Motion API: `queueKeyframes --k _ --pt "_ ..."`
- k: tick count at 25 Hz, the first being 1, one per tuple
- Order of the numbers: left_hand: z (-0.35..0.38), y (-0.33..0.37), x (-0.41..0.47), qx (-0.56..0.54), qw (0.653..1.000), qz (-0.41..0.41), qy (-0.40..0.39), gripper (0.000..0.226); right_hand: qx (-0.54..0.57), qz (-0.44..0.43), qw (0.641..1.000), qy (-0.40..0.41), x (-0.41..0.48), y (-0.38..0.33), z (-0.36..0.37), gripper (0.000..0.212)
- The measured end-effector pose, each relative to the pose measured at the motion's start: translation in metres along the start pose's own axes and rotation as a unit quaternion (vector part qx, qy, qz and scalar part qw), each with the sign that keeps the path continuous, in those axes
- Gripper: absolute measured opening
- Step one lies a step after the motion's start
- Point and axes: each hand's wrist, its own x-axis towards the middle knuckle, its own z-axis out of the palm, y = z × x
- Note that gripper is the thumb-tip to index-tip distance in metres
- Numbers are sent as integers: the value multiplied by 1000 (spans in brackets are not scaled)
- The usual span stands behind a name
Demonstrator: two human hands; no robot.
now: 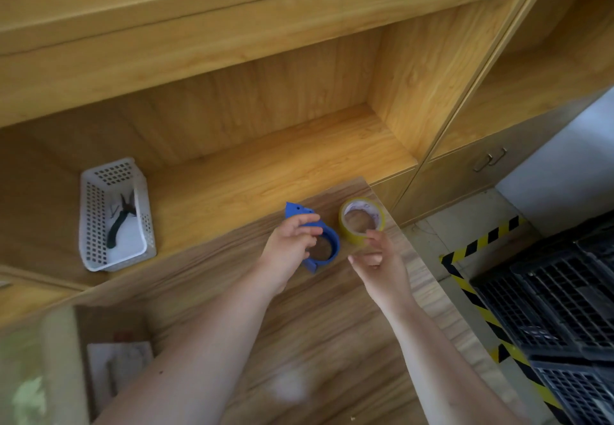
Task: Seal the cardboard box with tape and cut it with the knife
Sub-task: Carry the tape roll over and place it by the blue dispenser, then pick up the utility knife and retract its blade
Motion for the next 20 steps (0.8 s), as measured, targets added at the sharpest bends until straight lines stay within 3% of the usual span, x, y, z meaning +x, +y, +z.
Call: queueKeyframes --k 8,20 --pt "-39 -39 -75 -40 997 -25 59 36 24 -15 999 -34 -68 -8 12 34" --pt "-103 -82 -174 -63 995 -8 73 34 26 -76 993 -90 -173 -28 59 37"
